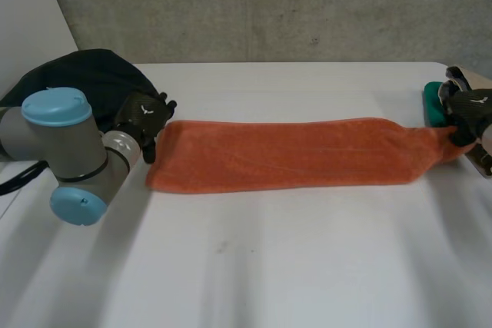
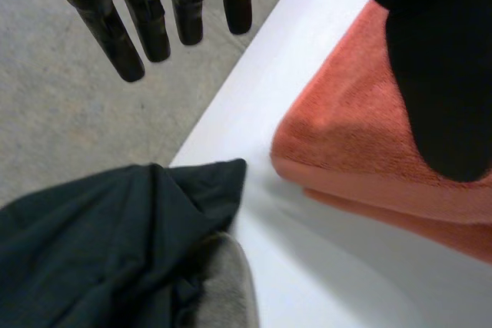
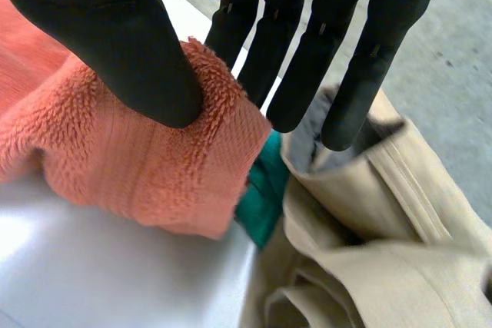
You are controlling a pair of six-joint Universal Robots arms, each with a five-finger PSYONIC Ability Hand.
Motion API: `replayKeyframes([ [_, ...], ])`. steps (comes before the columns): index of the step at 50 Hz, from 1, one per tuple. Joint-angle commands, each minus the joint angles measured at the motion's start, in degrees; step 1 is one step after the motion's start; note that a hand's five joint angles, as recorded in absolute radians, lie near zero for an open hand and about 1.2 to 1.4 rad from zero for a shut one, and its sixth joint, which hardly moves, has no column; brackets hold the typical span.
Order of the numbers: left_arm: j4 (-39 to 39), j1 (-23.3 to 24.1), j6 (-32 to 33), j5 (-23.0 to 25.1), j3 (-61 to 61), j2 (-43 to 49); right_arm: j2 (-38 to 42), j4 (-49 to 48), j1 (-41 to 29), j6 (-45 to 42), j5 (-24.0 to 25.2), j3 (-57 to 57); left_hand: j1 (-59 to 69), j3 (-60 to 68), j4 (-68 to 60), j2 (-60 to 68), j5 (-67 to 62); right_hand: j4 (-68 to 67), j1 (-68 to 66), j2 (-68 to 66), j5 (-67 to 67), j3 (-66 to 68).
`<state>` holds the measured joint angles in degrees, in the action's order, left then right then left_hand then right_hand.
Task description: Fold the laundry.
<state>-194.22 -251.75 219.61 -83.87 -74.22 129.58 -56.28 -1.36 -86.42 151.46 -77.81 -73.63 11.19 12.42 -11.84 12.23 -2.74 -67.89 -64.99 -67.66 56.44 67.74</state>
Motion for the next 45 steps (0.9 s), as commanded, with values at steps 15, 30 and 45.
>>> replayKeyframes([
  [15,1.03,1.18,-2.60,1.25,-1.90,-12.41,2.31,-0.22,9.52,-7.48,-1.98,8.49,-1.19,-2.42,1.84,-2.23,2.74,-12.11,-15.01,-12.34,13.56,12.26],
  [30,4.10,-1.90,-9.90,1.25,-1.46,-15.84,3.01,-7.76,-21.47,-12.85,2.83,12.37,-1.19,-2.42,1.84,-2.23,2.74,-12.11,-15.01,-12.34,13.56,12.26],
  [45,5.25,-5.86,-12.19,2.74,-4.88,-17.61,19.18,-21.31,-45.33,-22.87,11.19,16.84,-1.19,-2.42,1.84,-2.23,2.74,-12.11,-15.01,-12.34,13.56,12.26],
])
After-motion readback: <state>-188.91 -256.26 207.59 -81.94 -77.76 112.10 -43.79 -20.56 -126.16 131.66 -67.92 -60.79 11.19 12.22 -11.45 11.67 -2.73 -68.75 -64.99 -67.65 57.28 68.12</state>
